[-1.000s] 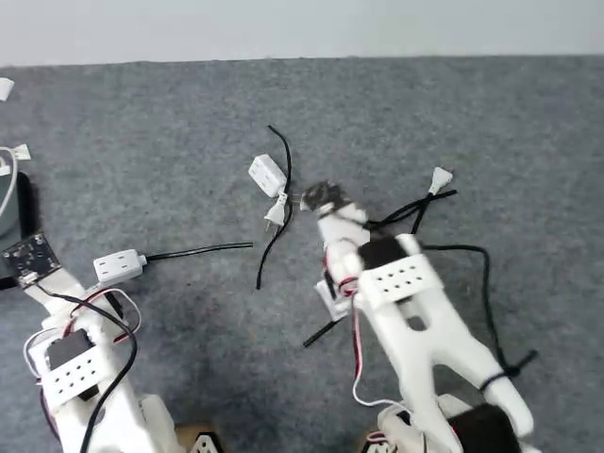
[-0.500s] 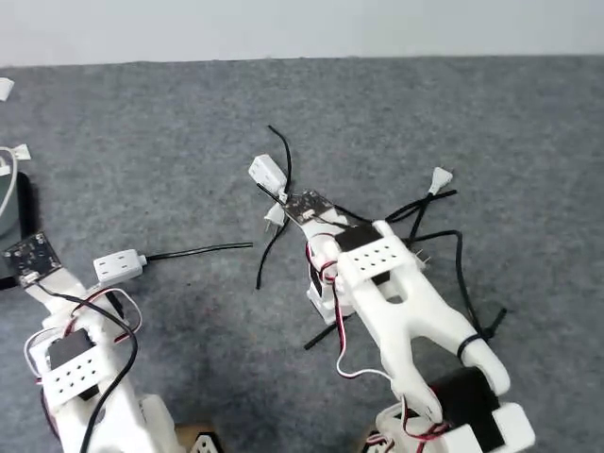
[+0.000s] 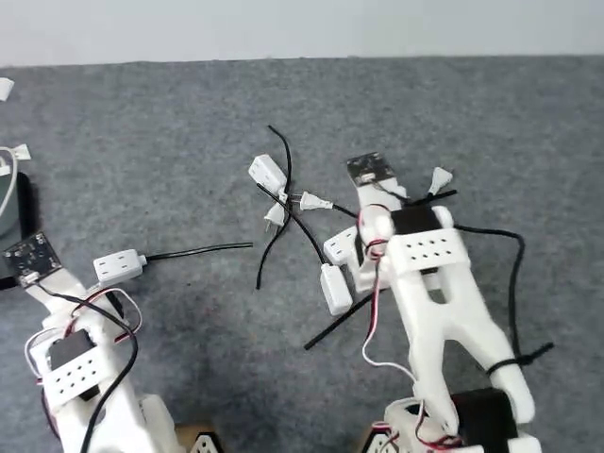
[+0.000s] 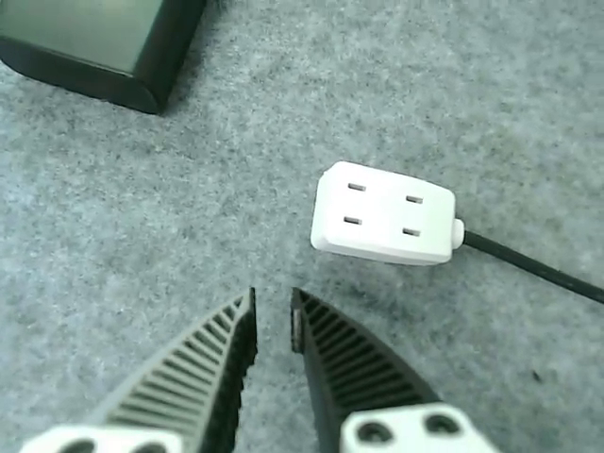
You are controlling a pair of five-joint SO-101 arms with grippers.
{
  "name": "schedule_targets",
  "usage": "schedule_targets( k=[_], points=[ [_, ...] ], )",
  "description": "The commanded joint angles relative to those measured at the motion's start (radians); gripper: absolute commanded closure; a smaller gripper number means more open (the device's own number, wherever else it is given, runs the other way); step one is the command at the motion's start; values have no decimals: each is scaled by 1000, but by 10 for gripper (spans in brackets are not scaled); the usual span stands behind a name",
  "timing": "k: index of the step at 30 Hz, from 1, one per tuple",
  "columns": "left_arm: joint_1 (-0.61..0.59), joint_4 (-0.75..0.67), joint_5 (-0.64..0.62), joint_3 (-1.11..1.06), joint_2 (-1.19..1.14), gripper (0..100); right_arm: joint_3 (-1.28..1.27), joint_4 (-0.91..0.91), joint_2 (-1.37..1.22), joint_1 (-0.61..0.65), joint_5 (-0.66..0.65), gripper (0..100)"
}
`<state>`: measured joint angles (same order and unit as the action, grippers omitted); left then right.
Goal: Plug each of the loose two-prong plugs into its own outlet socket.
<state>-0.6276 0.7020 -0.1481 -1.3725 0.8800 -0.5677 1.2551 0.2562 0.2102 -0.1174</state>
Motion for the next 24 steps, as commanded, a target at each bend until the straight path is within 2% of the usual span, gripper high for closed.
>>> schedule_targets(
  k=[1, 4, 10, 17, 24],
  points=[
    [31, -28, 9, 2, 8, 943, -2, -105, -67, -22, 20, 990],
    [32, -28, 9, 2, 8, 943, 34, -148, -191, -2, 20, 990],
    [32, -28, 9, 2, 8, 943, 164, -102, -349, 42, 28, 990],
    [35, -41, 9, 1, 8, 942, 123, -96, -260, 130, 55, 990],
    [35, -44, 9, -1, 8, 942, 18, -153, -189, 282, 55, 990]
  ],
)
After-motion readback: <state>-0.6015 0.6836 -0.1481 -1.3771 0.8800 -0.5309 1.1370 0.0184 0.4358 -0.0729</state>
